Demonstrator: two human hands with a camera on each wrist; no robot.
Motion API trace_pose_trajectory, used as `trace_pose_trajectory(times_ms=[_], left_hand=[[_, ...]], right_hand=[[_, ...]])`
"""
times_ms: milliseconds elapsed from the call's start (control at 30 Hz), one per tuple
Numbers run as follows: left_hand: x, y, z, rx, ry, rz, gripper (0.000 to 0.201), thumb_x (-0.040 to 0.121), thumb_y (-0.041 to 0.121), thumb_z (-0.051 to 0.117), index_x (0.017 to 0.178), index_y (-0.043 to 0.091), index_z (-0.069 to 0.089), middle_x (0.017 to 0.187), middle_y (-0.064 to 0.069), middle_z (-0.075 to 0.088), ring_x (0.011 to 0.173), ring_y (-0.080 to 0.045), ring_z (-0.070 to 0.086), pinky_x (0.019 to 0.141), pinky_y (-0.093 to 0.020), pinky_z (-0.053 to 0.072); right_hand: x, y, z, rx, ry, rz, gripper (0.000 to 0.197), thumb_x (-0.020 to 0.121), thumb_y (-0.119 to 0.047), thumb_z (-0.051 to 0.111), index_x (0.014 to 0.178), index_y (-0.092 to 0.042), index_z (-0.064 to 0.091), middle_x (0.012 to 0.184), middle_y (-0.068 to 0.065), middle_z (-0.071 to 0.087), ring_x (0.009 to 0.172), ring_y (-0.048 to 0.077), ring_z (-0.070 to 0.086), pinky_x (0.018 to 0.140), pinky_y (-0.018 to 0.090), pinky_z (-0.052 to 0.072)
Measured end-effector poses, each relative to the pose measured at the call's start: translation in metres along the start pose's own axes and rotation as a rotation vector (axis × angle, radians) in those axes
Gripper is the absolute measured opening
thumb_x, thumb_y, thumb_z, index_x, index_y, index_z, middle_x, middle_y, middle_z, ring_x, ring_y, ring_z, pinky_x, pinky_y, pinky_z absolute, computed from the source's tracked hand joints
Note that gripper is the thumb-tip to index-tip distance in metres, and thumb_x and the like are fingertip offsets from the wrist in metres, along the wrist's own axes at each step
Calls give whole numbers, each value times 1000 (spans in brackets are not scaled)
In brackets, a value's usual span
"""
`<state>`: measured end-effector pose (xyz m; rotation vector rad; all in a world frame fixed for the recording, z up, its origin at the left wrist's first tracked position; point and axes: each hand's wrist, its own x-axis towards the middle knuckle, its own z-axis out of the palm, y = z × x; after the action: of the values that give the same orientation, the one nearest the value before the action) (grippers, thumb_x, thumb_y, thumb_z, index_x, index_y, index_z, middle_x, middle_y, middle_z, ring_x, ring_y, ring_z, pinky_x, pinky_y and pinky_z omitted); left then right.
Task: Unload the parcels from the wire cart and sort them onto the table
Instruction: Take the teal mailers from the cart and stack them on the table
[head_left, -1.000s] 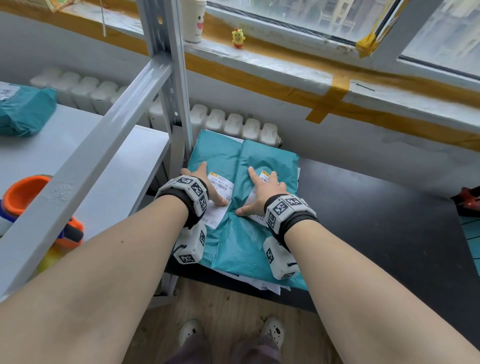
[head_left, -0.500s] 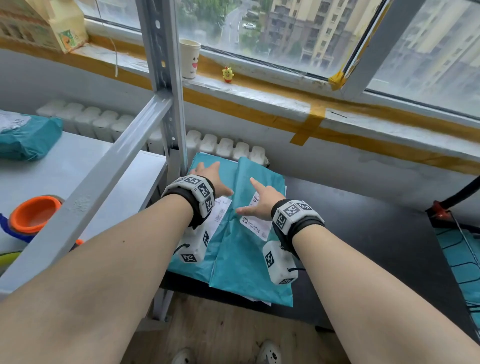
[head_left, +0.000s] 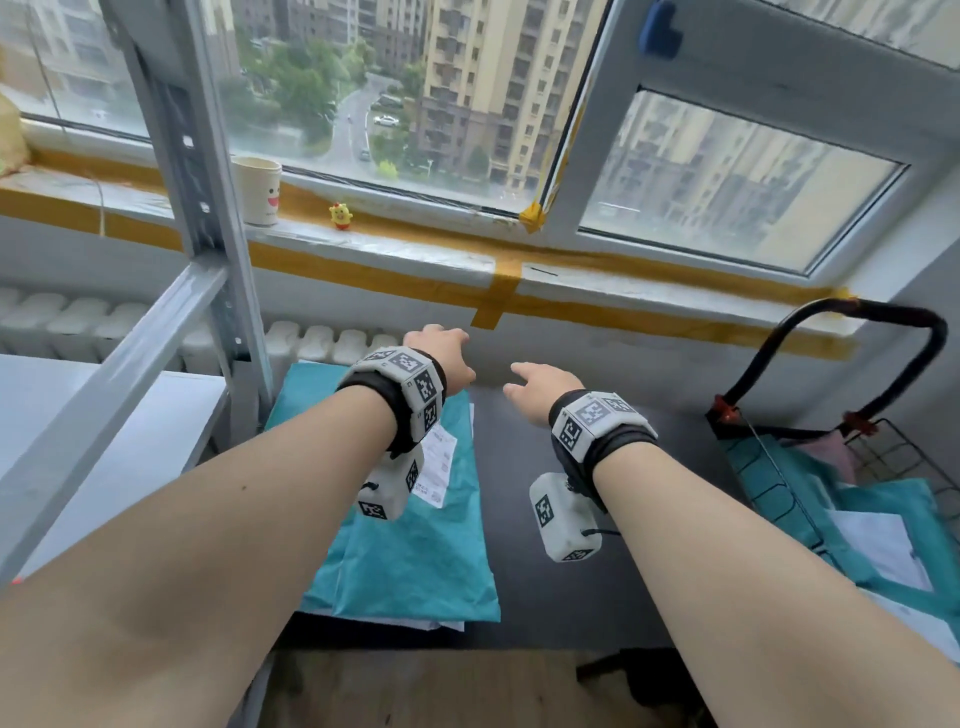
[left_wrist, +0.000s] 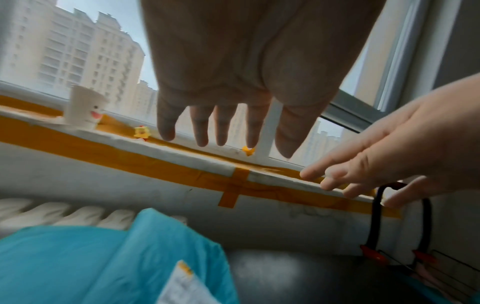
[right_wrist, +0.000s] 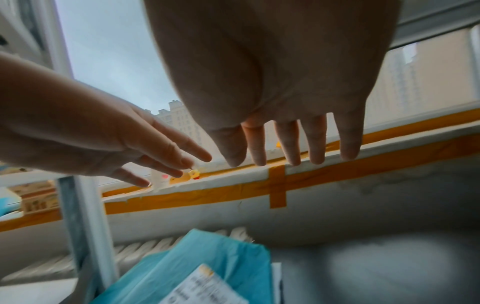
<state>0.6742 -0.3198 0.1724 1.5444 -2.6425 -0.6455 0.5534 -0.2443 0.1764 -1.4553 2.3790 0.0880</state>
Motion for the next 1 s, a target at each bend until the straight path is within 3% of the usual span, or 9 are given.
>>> trace_pose_trajectory(times_ms=[267, 400, 533, 633, 833, 933, 1000], left_hand=[[-16, 115, 3, 81, -24, 228, 53, 96, 32, 46, 146, 26, 30, 153, -4, 27, 136, -28, 32, 108, -36, 31], [-26, 181, 32, 94, 20, 280, 53, 92, 33, 51, 142, 32, 36, 150, 1, 33, 138, -24, 28, 110, -45, 30], [-46, 258, 71, 97, 6, 372, 53, 91, 33, 52, 141, 32, 38, 149, 2, 34, 139, -22, 24, 109, -44, 28], [-60, 319, 102, 106, -20, 439, 52, 90, 33, 53, 141, 32, 39, 148, 2, 34, 139, -22, 25, 109, -44, 28], [-83, 433, 167, 111, -68, 510, 51, 90, 33, 54, 139, 32, 41, 146, 1, 38, 136, -24, 32, 108, -43, 32], [-87, 482, 198, 101, -83, 534, 51, 89, 33, 56, 138, 30, 43, 143, -1, 41, 133, -24, 35, 108, -43, 34], [-89, 508, 215, 97, -106, 537, 50, 89, 32, 55, 137, 31, 44, 143, -1, 41, 133, -24, 36, 107, -42, 33]], right_hand=[[-38, 101, -28, 86, 126, 153, 47, 99, -36, 37, 145, -23, 36, 150, 2, 37, 137, 26, 36, 111, 34, 31], [-70, 168, -28, 146, 224, 213, 34, 97, -32, 41, 126, -25, 57, 134, 3, 56, 125, 28, 47, 103, 35, 41], [-107, 250, -22, 248, 298, 307, 25, 93, -28, 45, 105, -28, 67, 120, 6, 63, 114, 30, 55, 92, 32, 45], [-134, 316, -18, 293, 328, 343, 21, 90, -22, 45, 87, -26, 65, 111, 10, 67, 104, 33, 58, 77, 27, 40], [-179, 441, -10, 329, 363, 407, 25, 91, -19, 43, 93, -19, 69, 106, 7, 68, 91, 30, 56, 72, 24, 37], [-193, 501, -1, 341, 366, 431, 24, 92, -19, 44, 89, -18, 69, 100, 7, 67, 88, 30, 57, 70, 25, 42], [-201, 535, 5, 321, 358, 450, 25, 91, -16, 43, 81, -14, 66, 88, 7, 63, 81, 31, 54, 59, 25, 39]])
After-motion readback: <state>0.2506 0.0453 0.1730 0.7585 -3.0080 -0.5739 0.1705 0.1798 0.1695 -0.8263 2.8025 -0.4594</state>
